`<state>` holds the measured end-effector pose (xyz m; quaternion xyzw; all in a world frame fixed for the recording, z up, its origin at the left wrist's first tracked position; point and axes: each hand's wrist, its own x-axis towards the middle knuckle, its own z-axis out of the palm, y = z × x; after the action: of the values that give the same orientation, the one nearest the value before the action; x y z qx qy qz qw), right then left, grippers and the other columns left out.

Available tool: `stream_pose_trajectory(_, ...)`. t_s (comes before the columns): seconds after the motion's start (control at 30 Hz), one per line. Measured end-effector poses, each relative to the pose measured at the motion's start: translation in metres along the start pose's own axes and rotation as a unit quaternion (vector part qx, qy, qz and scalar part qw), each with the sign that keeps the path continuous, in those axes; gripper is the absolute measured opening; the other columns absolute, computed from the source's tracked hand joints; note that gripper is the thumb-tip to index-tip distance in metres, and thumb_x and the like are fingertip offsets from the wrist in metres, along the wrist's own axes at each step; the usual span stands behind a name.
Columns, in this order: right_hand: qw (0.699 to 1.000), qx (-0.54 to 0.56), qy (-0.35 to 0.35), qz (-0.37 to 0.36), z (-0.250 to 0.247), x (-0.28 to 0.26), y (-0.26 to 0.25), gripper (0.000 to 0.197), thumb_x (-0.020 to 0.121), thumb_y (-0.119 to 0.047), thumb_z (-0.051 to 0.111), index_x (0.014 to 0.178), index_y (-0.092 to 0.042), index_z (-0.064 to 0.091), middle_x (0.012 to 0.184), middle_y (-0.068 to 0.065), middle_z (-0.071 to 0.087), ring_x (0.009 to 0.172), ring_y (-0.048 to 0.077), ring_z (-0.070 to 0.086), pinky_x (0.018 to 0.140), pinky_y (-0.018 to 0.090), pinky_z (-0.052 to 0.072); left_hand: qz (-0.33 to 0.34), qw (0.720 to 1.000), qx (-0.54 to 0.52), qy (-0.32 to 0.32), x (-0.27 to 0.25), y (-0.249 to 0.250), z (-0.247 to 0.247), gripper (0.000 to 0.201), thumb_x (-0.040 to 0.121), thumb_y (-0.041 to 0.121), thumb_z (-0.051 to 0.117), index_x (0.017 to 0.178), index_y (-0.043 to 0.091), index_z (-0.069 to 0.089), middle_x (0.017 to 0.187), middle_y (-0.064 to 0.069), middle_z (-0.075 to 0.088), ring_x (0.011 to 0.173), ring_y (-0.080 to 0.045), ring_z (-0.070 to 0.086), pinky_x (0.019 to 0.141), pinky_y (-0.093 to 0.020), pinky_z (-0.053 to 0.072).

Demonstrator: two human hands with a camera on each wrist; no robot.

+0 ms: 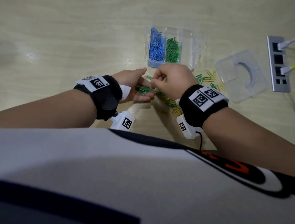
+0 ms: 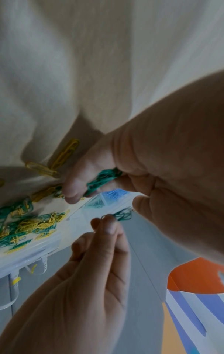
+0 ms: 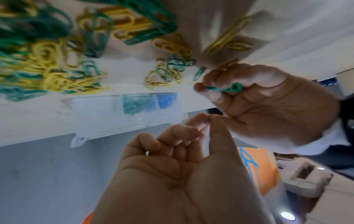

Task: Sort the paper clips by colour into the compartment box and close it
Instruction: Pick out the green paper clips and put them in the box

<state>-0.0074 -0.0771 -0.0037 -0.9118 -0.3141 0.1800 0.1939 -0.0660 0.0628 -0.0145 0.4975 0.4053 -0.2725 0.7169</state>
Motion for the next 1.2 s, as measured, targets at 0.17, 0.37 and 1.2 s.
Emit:
stream_pose_trajectory(0.17,0.999,-0.022,0.027,0.024,0.007,0.005,0.003,0.018,0.092,-0.032,0.051,0.092,-0.020,0.065,0.089,-0.002,0.065,0.085,0.018,0.057,0.074,0.030,0.044,-0.012,1.000,-0.005,-0.010,-0.002,0.000,0.000,0.055,0.101,0.044,0.032,0.090,-0.002,0.061,0.086,-0.017,0.062,0.066,-0.023,0.065,0.068,-0.033,0.057)
stream_pose_trajectory(0.37,0.989,-0.120,-0.041,0.074,0.022,0.001,0.022,0.026,0.088,-0.042,0.059,0.097,-0.019,0.060,0.100,0.006,0.061,0.094,0.028,0.058,0.077,0.034,0.045,-0.018,1.000,0.016,0.003,-0.004,0.000,-0.002,0.054,0.101,0.043,0.032,0.087,0.000,0.062,0.081,-0.016,0.062,0.067,-0.021,0.061,0.064,-0.028,0.057)
stream_pose_trajectory(1.2,0.991,-0.113,0.018,0.062,0.007,-0.002,0.028,0.022,0.090,-0.038,0.053,0.102,-0.020,0.057,0.098,-0.002,0.049,0.088,0.021,0.054,0.086,0.040,0.043,-0.019,1.000,0.017,0.004,-0.001,0.000,-0.005,0.053,0.101,0.043,0.032,0.087,0.001,0.062,0.081,-0.016,0.063,0.071,-0.022,0.063,0.067,-0.027,0.056)
